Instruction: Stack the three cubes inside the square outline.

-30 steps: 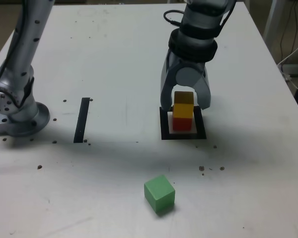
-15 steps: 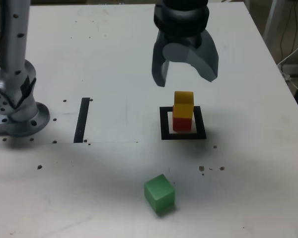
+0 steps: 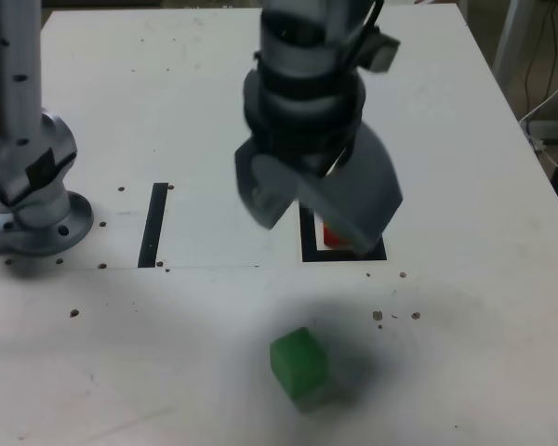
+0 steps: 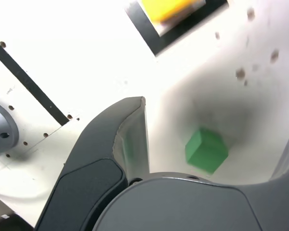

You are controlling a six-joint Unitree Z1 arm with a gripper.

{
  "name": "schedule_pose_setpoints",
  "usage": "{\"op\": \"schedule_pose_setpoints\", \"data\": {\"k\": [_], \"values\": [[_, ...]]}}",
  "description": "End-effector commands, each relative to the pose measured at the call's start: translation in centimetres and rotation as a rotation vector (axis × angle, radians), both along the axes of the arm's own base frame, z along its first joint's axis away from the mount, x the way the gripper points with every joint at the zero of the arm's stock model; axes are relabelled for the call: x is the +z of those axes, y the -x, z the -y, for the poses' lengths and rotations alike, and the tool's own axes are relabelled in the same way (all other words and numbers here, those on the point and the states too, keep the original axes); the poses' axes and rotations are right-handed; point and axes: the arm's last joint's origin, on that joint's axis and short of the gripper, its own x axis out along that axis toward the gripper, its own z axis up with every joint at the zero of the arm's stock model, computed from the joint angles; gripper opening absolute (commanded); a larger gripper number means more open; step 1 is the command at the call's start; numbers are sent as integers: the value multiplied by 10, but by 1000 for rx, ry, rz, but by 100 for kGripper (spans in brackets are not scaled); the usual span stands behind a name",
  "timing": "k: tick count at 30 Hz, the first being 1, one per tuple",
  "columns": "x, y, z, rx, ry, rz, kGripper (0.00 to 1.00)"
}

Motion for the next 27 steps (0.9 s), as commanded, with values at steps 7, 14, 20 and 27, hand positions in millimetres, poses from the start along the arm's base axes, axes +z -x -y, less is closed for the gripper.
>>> {"op": "schedule_pose_setpoints", "data": {"k": [7, 14, 20, 27], "values": [[-17, 20, 27, -142, -25, -52, 99], [-41, 15, 43, -200, -7, -91, 99], [-57, 3, 57, -225, 11, -114, 99], [-74, -5, 66, -233, 23, -146, 95]]}}
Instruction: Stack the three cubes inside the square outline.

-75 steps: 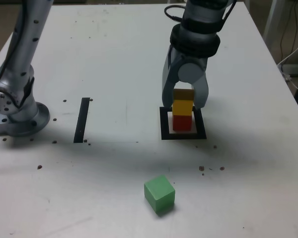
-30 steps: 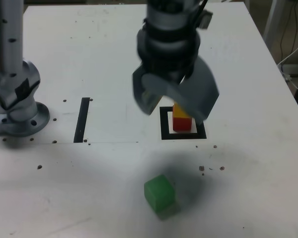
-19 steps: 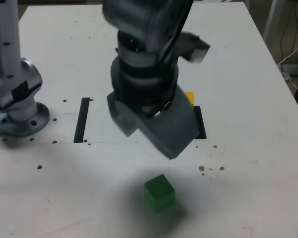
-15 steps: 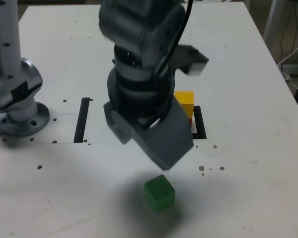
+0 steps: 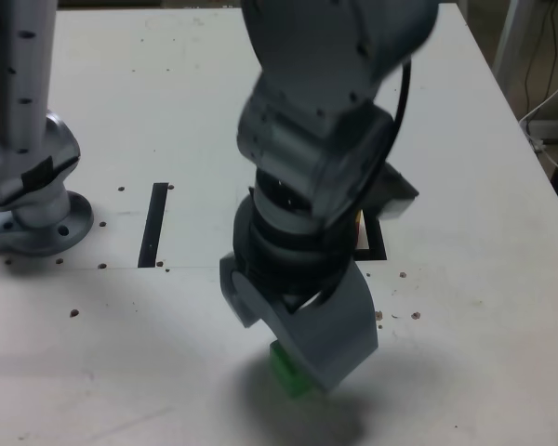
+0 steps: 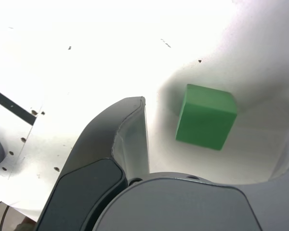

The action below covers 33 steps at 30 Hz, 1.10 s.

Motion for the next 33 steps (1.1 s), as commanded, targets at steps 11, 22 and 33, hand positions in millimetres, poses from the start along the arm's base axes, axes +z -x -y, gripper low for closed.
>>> {"op": "schedule_pose_setpoints", "data": {"k": [11, 22, 33], "values": [[-27, -12, 10, 7, 8, -53, 78], [-35, -14, 11, 33, 8, -65, 26], [-41, -15, 12, 42, 6, -88, 22]]}}
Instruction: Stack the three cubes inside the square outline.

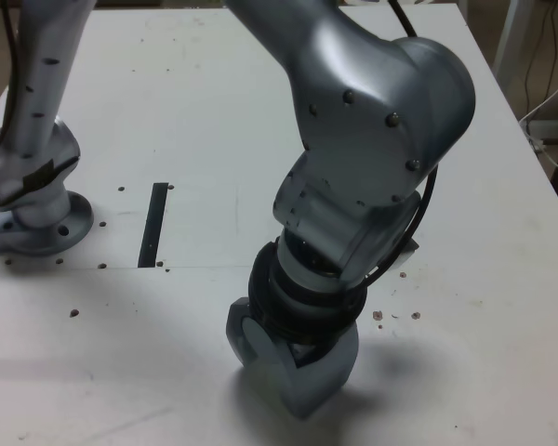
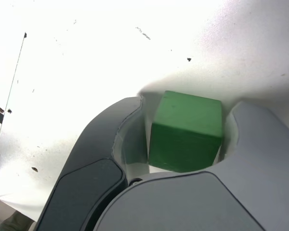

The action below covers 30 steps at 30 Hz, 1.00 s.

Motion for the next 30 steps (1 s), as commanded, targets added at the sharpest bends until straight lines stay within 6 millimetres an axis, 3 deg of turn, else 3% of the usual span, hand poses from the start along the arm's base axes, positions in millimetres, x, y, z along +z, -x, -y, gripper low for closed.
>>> {"op": "schedule_pose_setpoints", "data": {"k": [1, 7, 12, 22, 25, 30], "values": [[-2, -1, 0, 5, -4, -7, 22], [7, 1, -3, 19, -14, -8, 22], [37, 1, -21, 91, -59, -27, 22], [113, -10, -84, 329, -49, 78, 22], [123, -15, -106, 427, -21, 96, 22], [123, -26, -149, 604, 4, 69, 22]]}}
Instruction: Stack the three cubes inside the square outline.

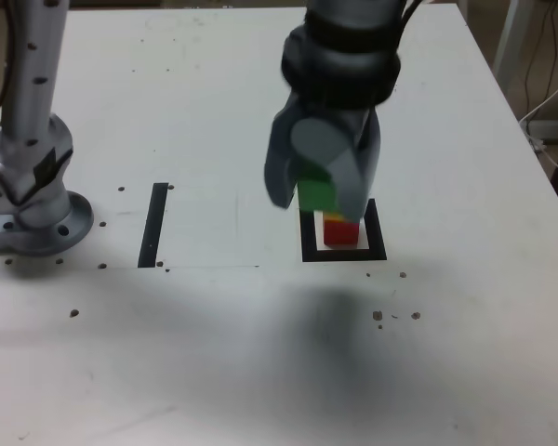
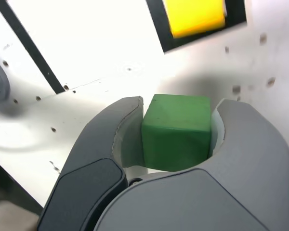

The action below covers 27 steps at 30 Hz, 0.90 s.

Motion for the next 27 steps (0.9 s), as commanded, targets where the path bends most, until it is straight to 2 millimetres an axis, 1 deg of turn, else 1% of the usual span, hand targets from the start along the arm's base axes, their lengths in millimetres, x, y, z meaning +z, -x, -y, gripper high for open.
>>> {"op": "schedule_pose_setpoints", "data": {"k": [1, 6, 11, 18, 27], "values": [[3, 3, -14, 39, -1, -26, 22], [3, -3, -43, 124, 0, -24, 22], [-1, -7, -60, 164, 1, -37, 22], [-12, -17, -72, 173, -1, -57, 22], [-31, -33, -73, 178, 24, -82, 22]]}}
